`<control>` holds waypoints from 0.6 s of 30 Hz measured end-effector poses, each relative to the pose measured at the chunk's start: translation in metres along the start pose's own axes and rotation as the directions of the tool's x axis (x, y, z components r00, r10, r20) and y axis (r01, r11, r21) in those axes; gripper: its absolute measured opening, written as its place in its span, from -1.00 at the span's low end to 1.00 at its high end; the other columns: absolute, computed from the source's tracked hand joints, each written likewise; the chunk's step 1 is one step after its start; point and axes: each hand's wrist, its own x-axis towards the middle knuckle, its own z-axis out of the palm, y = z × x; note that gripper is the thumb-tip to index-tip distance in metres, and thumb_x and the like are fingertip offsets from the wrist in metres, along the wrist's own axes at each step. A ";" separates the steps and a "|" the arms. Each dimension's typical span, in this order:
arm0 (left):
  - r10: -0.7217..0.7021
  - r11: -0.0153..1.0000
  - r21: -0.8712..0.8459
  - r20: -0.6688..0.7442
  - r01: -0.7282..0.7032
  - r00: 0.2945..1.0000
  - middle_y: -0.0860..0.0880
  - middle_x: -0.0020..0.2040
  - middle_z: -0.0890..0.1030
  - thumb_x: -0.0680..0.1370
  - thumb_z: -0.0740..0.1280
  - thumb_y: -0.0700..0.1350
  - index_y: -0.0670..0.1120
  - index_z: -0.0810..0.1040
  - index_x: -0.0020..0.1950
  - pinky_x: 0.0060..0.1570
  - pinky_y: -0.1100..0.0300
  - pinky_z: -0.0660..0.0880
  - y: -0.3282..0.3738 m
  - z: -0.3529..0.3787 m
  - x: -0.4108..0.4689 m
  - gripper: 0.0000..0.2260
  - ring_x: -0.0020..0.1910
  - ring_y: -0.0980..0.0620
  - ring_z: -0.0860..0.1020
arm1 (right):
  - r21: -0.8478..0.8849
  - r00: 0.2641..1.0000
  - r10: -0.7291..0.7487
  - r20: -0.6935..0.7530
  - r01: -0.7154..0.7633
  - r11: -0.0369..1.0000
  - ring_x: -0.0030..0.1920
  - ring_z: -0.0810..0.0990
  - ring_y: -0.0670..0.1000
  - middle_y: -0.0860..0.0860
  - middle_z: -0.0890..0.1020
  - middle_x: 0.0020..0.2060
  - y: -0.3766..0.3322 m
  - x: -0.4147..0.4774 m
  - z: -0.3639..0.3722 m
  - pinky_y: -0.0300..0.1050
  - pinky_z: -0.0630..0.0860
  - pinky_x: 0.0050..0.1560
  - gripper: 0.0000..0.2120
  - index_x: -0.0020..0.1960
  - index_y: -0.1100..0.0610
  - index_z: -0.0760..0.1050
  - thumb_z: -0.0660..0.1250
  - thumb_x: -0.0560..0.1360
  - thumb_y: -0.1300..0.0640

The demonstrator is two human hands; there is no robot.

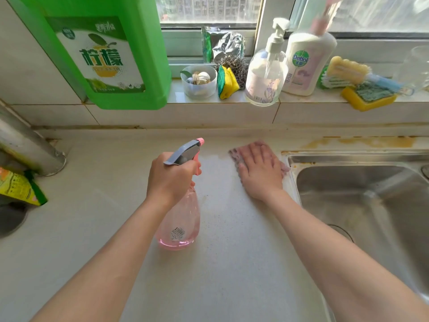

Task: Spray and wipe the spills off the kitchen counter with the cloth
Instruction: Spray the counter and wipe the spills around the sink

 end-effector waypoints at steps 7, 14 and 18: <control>0.030 0.999 0.012 -0.004 -0.030 1.000 0.05 -0.29 0.70 0.37 0.30 -0.09 -0.10 0.67 -0.26 -0.18 0.01 0.61 0.005 0.001 -0.015 -0.83 -0.41 -0.05 0.61 | 0.012 0.929 -0.362 0.080 0.362 0.932 0.54 0.09 0.08 -0.04 0.22 0.52 -0.043 -0.108 0.010 0.07 -0.14 0.43 -0.48 0.49 -0.13 0.23 -0.07 0.56 -0.16; 0.178 0.984 -0.022 -0.014 -0.178 0.984 0.05 -0.27 0.67 0.42 0.25 -0.10 -0.05 0.61 -0.32 -0.22 0.09 0.54 -0.009 -0.007 -0.050 -0.82 -0.39 -0.05 0.59 | -0.005 0.952 0.306 -0.010 -0.306 0.952 0.56 -0.14 0.09 0.03 -0.08 0.57 0.017 -0.162 -0.002 0.06 -0.13 0.50 -0.38 0.56 -0.12 -0.06 -0.30 0.52 -0.20; 0.214 0.973 -0.087 0.002 -0.214 0.977 0.03 -0.27 0.67 0.47 0.28 -0.21 -0.08 0.62 -0.30 -0.37 0.27 0.49 -0.013 -0.006 -0.075 -0.81 -0.35 -0.05 0.59 | 0.045 0.902 0.431 -0.018 -0.430 0.902 0.55 -0.03 0.13 0.11 0.01 0.56 0.007 -0.200 0.000 0.06 -0.04 0.48 -0.35 0.57 -0.02 0.02 -0.27 0.53 -0.21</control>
